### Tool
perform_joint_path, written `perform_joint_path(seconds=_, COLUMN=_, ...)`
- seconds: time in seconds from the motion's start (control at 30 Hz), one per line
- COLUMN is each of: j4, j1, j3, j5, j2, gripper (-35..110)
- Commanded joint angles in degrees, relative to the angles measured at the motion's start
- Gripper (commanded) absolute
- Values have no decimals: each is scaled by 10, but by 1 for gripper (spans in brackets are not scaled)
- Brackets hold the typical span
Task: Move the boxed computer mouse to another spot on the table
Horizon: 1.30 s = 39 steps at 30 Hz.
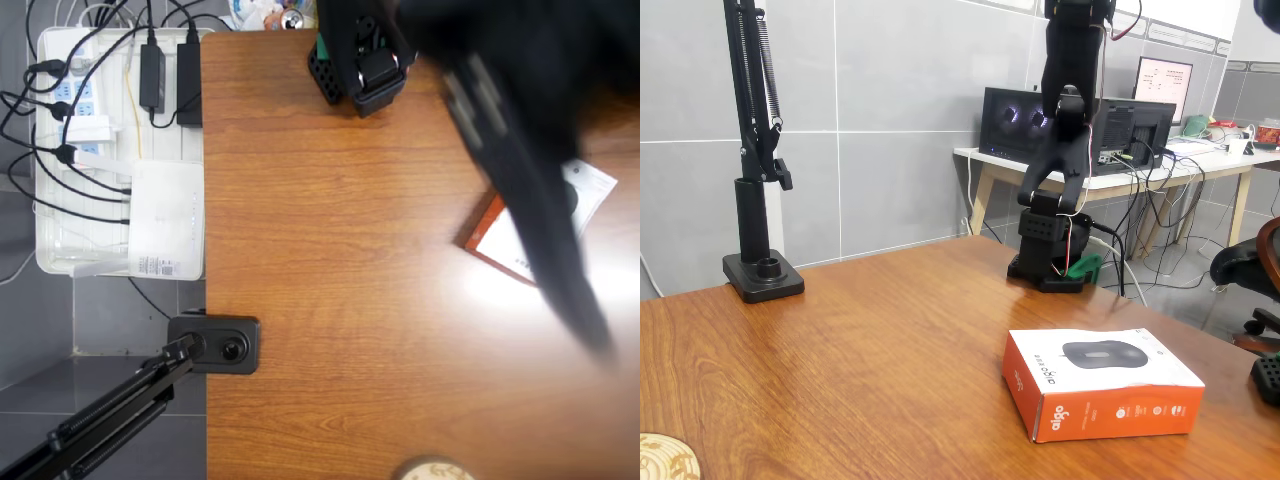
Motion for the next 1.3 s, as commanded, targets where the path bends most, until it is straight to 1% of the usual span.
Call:
perform_joint_path(seconds=0.0, j4=76, j1=-42, j3=-24, j5=-60, j2=-26, gripper=42)
perform_joint_path(seconds=0.07, j4=96, j1=-64, j3=14, j5=-101, j2=-25, gripper=47)
perform_joint_path(seconds=0.13, j4=133, j1=-91, j3=46, j5=-154, j2=-13, gripper=56)
perform_joint_path(seconds=0.17, j4=148, j1=-104, j3=58, j5=-172, j2=-12, gripper=65)
perform_joint_path(seconds=0.2, j4=149, j1=-112, j3=71, j5=-181, j2=-14, gripper=78)
perform_joint_path(seconds=0.23, j4=136, j1=-121, j3=85, j5=-185, j2=-24, gripper=97)
perform_joint_path(seconds=0.27, j4=130, j1=-129, j3=92, j5=-191, j2=-38, gripper=105)
perform_joint_path(seconds=0.37, j4=214, j1=-155, j3=83, j5=-252, j2=-65, gripper=106)
perform_joint_path(seconds=0.7, j4=285, j1=-209, j3=135, j5=-385, j2=-151, gripper=106)
perform_joint_path(seconds=0.97, j4=226, j1=-250, j3=214, j5=-404, j2=-197, gripper=106)
perform_joint_path(seconds=1.07, j4=200, j1=-257, j3=234, j5=-405, j2=-221, gripper=106)
perform_joint_path(seconds=1.27, j4=179, j1=-257, j3=250, j5=-405, j2=-258, gripper=106)
